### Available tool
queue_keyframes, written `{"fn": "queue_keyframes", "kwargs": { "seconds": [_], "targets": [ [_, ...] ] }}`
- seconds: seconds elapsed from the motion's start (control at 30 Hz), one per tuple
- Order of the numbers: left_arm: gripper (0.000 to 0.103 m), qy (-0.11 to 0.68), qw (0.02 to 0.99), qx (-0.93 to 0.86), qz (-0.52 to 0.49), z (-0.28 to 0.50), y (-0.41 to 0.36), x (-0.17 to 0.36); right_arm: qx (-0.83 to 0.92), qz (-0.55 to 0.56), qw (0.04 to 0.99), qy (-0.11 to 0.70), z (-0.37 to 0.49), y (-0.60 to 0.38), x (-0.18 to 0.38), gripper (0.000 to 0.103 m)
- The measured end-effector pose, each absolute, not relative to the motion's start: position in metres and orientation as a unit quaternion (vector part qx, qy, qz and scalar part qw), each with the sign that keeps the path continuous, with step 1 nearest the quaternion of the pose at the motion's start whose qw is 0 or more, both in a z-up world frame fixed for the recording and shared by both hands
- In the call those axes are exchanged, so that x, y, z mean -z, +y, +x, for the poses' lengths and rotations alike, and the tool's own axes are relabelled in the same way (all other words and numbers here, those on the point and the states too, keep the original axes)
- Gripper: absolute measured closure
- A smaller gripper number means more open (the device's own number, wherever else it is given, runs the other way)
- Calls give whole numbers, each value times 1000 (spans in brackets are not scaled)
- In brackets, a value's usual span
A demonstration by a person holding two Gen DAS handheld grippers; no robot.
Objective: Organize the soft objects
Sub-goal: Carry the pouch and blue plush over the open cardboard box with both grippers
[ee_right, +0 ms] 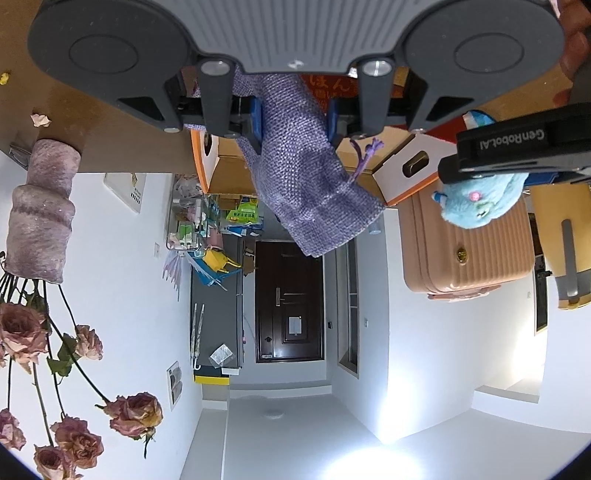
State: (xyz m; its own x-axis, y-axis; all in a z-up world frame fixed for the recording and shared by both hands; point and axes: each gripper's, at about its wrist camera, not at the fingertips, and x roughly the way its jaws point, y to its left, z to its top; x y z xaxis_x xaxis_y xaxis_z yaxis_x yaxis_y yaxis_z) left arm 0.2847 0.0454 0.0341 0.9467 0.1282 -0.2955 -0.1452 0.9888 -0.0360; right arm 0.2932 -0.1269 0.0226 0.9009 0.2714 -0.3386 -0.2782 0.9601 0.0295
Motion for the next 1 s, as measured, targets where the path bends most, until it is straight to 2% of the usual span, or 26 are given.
{"fn": "queue_keyframes", "kwargs": {
  "seconds": [1.0],
  "targets": [
    [26,166,983,-74,-8,364,42,-40,-138,-57,959,241,376,-107,-32,71]
  ]
}}
